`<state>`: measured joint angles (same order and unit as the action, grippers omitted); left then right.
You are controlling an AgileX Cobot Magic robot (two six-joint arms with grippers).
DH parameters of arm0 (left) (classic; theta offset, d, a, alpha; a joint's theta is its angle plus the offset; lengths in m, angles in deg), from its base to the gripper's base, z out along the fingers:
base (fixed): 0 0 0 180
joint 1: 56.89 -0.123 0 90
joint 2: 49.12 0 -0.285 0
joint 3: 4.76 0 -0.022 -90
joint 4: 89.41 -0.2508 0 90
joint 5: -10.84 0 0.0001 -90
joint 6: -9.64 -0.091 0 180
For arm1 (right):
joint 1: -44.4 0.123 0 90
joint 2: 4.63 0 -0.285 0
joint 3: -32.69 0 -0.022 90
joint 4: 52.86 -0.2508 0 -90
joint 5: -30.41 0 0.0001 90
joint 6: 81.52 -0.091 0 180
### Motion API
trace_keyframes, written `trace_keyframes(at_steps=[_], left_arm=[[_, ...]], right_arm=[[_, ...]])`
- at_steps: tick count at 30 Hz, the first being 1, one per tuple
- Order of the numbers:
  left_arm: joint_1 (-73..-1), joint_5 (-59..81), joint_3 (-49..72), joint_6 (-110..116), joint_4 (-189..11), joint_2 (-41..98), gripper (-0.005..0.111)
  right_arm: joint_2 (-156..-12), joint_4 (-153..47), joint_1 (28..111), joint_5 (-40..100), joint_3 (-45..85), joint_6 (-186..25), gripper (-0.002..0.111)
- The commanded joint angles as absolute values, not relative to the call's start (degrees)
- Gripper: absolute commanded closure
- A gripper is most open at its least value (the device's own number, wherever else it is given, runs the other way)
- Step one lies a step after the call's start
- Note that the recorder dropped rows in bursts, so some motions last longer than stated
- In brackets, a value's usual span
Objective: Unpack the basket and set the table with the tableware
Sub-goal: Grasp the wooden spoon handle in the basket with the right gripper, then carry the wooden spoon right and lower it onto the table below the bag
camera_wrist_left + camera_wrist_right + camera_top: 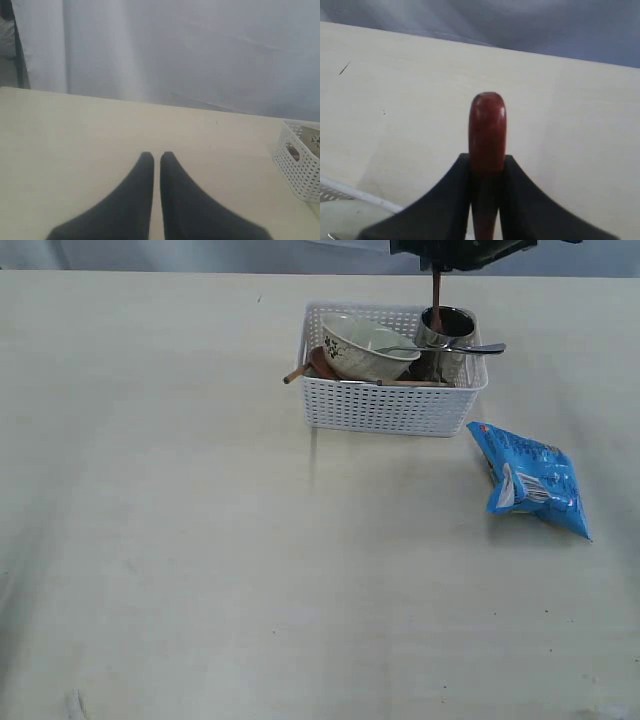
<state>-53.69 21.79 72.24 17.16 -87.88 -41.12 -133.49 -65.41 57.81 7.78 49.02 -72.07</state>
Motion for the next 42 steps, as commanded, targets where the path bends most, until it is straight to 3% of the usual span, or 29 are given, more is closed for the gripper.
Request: trace_keyframes(at_steps=[1,16,29,34,42], left_arm=[[-53.98,21.74,72.46,16.94,-87.65,-41.33,0.101],[-53.98,21.74,72.46,16.94,-87.94,-41.33,0.101],[-53.98,21.74,72.46,16.94,-87.94,-41.33,0.101],[-53.98,21.74,72.46,16.94,-87.94,-41.33,0.101],[-53.98,21.74,72.46,16.94,-87.94,-41.33,0.101]], right_arm=[[-133.01,-65.20,57.86,10.70,49.30,-72.11,0.105],[-123.26,-65.20,57.86,9.82,49.35,-72.27,0.109],[-104.34,-59.16,53.29,-33.45,48.11,-77.09,0.109],[-95.04,-59.02,54.01,-35.71,35.57,-80.97,0.109],[-77.77,-62.69,54.01,-29.40,4.30,-81.95,0.109]])
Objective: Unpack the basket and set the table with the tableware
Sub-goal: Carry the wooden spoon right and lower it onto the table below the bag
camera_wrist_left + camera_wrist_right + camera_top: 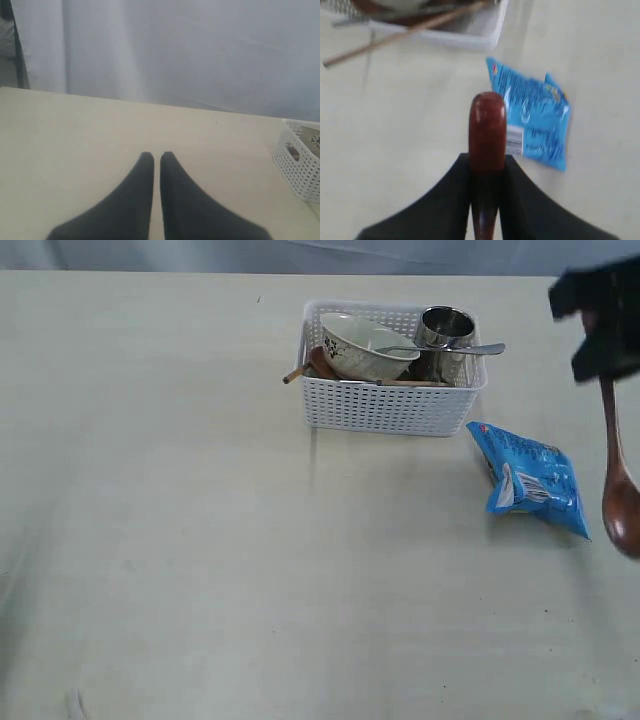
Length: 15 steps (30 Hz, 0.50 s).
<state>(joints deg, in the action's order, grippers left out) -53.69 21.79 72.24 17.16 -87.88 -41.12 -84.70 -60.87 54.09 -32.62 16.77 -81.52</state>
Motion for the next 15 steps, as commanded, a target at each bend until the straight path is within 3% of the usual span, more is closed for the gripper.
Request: trace_keyframes(at_steps=[1,8,15], left_arm=[[-53.98,21.74,72.46,16.94,-87.94,-41.33,0.101],[-53.98,21.74,72.46,16.94,-87.94,-41.33,0.101],[-53.98,21.62,72.46,16.94,-87.92,-41.33,0.101]], right_arm=[[-75.94,-62.81,54.01,-28.30,1.02,-82.38,0.109],[-70.82,-63.01,54.01,-20.75,-15.49,-83.73,0.109],[-77.23,-62.72,57.21,-16.16,-15.23,-83.87,0.109]])
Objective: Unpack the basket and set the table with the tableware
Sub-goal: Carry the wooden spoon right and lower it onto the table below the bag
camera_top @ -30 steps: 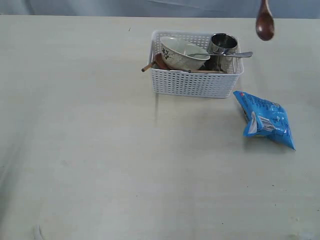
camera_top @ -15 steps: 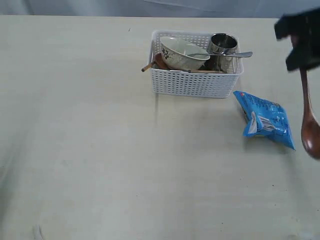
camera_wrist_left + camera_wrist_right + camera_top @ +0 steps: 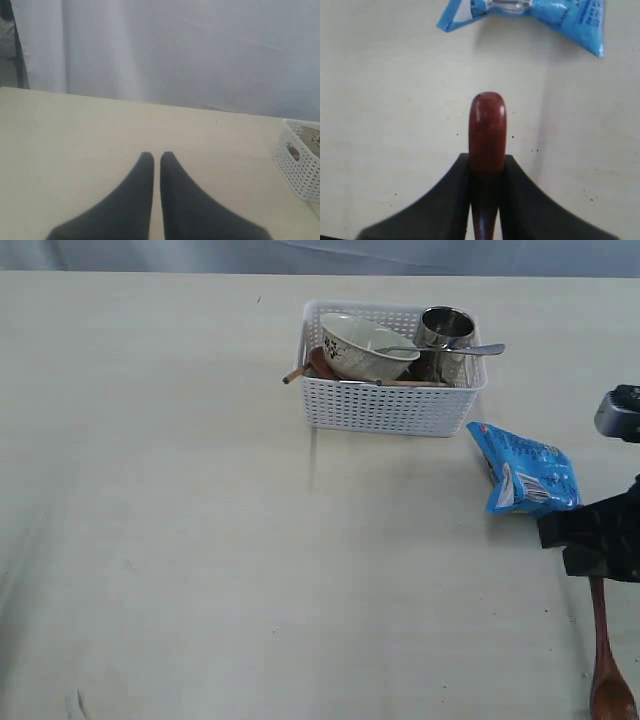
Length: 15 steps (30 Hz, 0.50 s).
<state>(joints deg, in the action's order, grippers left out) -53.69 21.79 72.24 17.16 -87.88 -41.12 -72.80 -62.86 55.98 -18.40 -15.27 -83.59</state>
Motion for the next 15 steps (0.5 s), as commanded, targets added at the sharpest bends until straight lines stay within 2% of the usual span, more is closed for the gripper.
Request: trace_keyframes(at_steps=[1,15], left_arm=[[-53.98,21.62,72.46,16.94,-87.92,-41.33,0.101],[-53.98,21.62,72.46,16.94,-87.92,-41.33,0.101]], right_arm=[[-79.01,-62.61,57.35,-15.59,-15.23,-83.69,0.109],[-93.07,-63.86,57.35,-5.42,-15.23,-81.52,0.109]])
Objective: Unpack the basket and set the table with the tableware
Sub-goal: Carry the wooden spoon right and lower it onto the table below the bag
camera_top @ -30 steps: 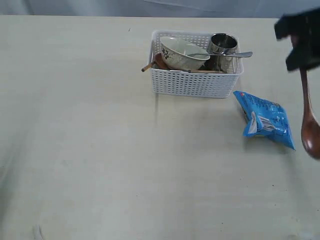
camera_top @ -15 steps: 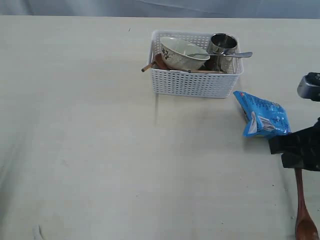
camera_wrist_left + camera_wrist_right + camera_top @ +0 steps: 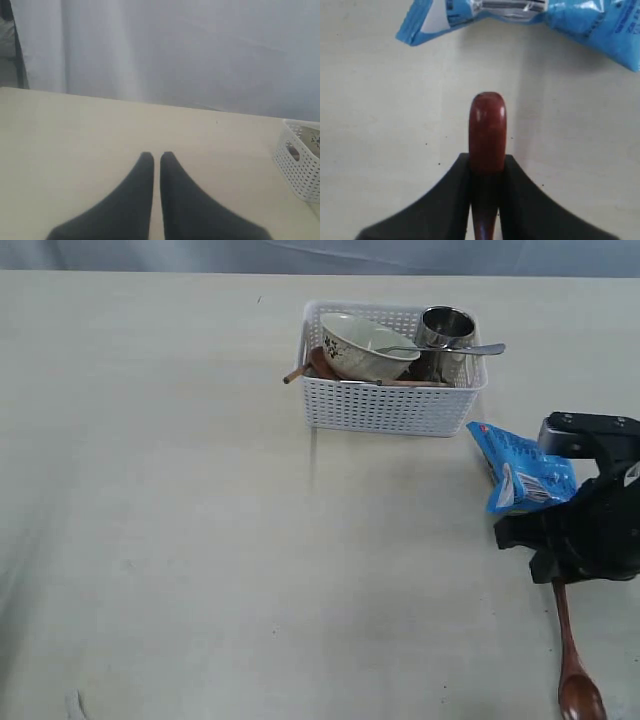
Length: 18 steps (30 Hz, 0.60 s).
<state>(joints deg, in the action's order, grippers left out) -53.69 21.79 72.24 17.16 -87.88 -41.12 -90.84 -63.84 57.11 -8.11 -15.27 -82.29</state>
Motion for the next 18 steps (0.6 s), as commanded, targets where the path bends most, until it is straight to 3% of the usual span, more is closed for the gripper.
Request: trace_keyframes(at_steps=[1,18], left_arm=[[-53.98,21.62,72.46,16.94,-87.92,-41.33,0.101],[-53.98,21.63,72.46,16.94,-87.66,-41.33,0.101]], right_arm=[[-93.72,-63.86,57.35,-4.84,-15.23,-81.52,0.109],[-102.51,-63.86,57.35,3.61,-15.23,-81.52,0.109]])
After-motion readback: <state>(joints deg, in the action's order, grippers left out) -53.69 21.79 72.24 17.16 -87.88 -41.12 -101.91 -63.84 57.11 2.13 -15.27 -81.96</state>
